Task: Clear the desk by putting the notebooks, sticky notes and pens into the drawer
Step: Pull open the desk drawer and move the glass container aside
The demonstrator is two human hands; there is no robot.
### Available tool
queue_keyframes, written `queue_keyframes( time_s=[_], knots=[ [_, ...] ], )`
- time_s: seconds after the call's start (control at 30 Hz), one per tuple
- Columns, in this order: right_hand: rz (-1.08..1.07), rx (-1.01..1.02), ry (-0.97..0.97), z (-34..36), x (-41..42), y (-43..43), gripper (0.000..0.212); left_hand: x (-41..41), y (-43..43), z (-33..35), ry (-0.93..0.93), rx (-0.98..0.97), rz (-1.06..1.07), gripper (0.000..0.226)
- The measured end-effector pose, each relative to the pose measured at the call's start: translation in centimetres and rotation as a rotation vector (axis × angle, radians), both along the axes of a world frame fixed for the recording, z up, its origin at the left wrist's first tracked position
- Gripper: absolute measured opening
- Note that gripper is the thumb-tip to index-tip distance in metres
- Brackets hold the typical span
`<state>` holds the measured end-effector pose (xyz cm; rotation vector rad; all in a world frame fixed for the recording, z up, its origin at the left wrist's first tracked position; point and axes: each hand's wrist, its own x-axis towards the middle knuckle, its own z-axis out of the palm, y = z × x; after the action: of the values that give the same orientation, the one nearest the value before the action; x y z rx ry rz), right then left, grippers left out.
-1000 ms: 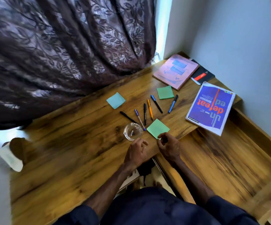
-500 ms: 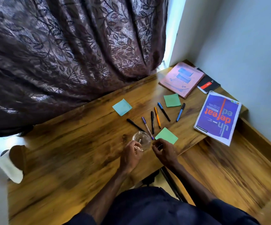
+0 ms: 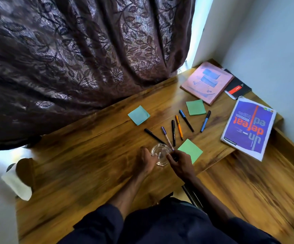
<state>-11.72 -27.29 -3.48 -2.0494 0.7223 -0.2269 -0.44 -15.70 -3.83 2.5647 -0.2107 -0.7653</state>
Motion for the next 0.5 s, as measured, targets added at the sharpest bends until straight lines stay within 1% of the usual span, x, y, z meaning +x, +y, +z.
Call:
queue_keyframes(
  time_s=[0.1, 0.17, 0.2, 0.33, 0.43, 0.5],
  knots=[
    [0.012, 0.057, -0.003, 0.1, 1.2, -0.8, 0.011, 0.6, -0.5, 0.4, -0.028, 0.035, -0.01, 0.031],
    [-0.005, 0.083, -0.01, 0.1, 2.0, -1.0, 0.01, 1.0, -0.3, 0.6, -0.002, 0.016, 0.026, 0.02],
    [-0.01, 0.097, -0.017, 0.1, 2.3, -1.0, 0.01, 1.1, 0.0, 0.7, 0.04, 0.001, 0.07, 0.017],
    [0.026, 0.16, -0.092, -0.1, 3.7, 0.3, 0.012, 1.8, 2.4, -0.1, 0.174, -0.072, 0.292, 0.013],
    [0.153, 0.155, -0.13, -0.1, 4.9, 1.6, 0.019, 1.7, 5.3, -0.2, 0.272, -0.162, 0.445, 0.018],
    [0.238, 0.121, -0.147, 0.3, 5.6, 2.3, 0.017, 1.5, 7.2, 0.0, 0.287, -0.213, 0.536, 0.02]
  ],
)
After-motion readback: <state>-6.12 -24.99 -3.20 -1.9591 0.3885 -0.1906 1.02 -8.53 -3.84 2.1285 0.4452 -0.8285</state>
